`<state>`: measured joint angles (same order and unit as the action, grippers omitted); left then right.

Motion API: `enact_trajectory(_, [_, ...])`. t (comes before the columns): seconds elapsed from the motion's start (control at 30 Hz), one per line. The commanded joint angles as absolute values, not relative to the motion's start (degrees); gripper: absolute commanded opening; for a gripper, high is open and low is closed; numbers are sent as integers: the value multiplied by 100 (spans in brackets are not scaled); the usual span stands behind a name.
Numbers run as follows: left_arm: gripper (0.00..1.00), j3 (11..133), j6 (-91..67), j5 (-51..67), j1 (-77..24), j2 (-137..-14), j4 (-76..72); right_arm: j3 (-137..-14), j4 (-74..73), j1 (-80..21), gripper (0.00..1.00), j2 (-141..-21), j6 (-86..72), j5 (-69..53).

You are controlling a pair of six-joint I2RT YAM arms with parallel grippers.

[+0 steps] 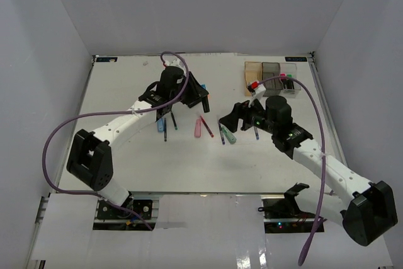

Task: Sort the stationery into containers
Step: Pick up the pen from the center of the board, then place the pen in the storage box.

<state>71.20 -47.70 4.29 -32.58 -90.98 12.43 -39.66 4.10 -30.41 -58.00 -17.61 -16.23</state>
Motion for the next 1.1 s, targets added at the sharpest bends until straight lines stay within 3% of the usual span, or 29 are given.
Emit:
enact_trajectory(0.0, [27,6952,-4922,677,-3375,-8754,572,-4630,861,-3348,79,-6204,-1846,-1407])
enact_trajectory(0.5, [27,6451,-4825,668,-3577,-8148,-211,-5695,896,-3832,69,-7593,-1793,-1090])
enact_trajectory(0.6, [27,6381,-4843,720,-3577,-8104,-307,-5748,940,-3832,63,-7716,-1784,-1081])
enact_trajectory(0.83, [28,6232,-4799,782,-3595,-8086,-378,-5810,940,-3841,32,-7761,-1723,-984])
enact_trajectory(0.97, [38,6188,-4694,747,-3595,-8077,-396,-5827,844,-3832,19,-7726,-1565,-844])
enact_trajectory(1.03, [64,6205,-4589,599,-3595,-8051,-282,-5801,634,-3797,12,-7691,-1389,-538])
enact_trajectory(1.07, [64,6222,-4536,598,-3595,-8033,-281,-5792,633,-3797,11,-7682,-1336,-536])
